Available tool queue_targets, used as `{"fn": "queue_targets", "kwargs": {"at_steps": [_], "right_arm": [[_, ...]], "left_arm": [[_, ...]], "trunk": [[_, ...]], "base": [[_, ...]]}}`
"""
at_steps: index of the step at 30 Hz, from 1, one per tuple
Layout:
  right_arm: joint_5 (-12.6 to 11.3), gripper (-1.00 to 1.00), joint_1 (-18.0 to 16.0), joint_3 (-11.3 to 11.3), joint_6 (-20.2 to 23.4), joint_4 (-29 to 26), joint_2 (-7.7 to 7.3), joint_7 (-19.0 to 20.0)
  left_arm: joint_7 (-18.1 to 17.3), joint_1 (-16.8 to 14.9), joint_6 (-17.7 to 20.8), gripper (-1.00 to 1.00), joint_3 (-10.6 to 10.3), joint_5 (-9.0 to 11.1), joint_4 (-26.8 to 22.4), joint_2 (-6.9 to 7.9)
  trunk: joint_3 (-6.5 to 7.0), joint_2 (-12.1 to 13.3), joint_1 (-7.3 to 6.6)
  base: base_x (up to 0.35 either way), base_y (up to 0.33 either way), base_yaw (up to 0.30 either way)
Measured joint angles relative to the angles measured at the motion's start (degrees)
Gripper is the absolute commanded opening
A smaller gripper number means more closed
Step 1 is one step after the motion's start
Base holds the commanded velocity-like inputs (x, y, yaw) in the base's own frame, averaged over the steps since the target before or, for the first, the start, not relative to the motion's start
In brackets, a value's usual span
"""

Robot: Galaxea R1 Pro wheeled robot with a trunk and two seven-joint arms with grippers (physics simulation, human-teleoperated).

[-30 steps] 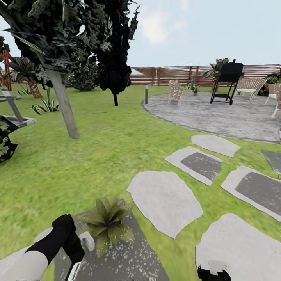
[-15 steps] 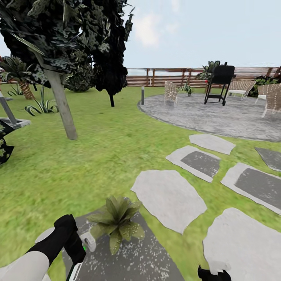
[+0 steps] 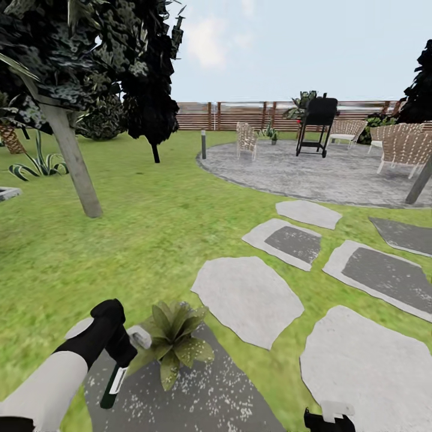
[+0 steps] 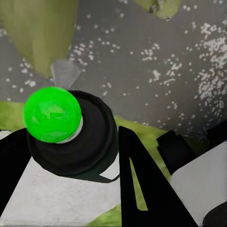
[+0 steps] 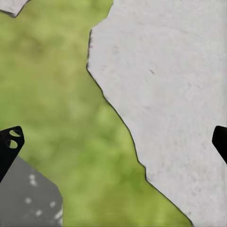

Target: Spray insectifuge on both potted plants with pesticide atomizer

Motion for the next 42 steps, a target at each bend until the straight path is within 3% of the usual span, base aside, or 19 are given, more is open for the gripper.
{"fn": "queue_targets", "kwargs": {"at_steps": [11, 15, 18, 29, 38, 42], "right_arm": [[-0.3, 1.0, 0.0, -0.1, 0.0, -0.1, 0.12, -0.1], [-0.3, 1.0, 0.0, -0.1, 0.0, -0.1, 0.18, -0.1], [-0.3, 1.0, 0.0, -0.2, 0.0, -0.1, 0.18, 0.0], [-0.3, 1.0, 0.0, -0.2, 0.0, -0.1, 0.17, 0.0], [-0.3, 1.0, 0.0, -0.1, 0.0, -0.1, 0.18, -0.1], [-0.3, 1.0, 0.0, -0.1, 0.0, -0.1, 0.18, -0.1]], "left_arm": [[-0.8, 0.6, -0.1, -1.0, -0.2, 0.3, 0.7, 1.16], [-0.7, 0.8, -0.1, -1.0, -4.6, 0.1, 0.7, 0.69], [-0.5, 0.8, -0.1, -1.0, -6.2, 0.1, 1.3, 0.71], [0.0, 0.9, 0.1, -1.0, -6.0, -0.2, 3.6, 1.78], [0.5, 4.7, -0.1, -1.0, -5.9, 0.5, 4.9, 1.26], [-0.3, 3.3, 0.2, -1.0, -6.0, 0.7, 3.5, 0.65]], "trunk": [[0.0, 0.0, 0.0], [0.0, 0.0, 0.02], [0.0, 0.0, 0.01], [-0.18, 0.0, -0.01], [-0.18, 0.0, 0.0], [-0.17, 0.0, 0.0]], "base": [[-0.011, 0.006, -0.088], [-0.161, 0.219, -0.041], [-0.059, 0.288, -0.025], [0.018, 0.291, -0.198], [0.027, 0.03, -0.004], [0.0, 0.0, 0.0]]}}
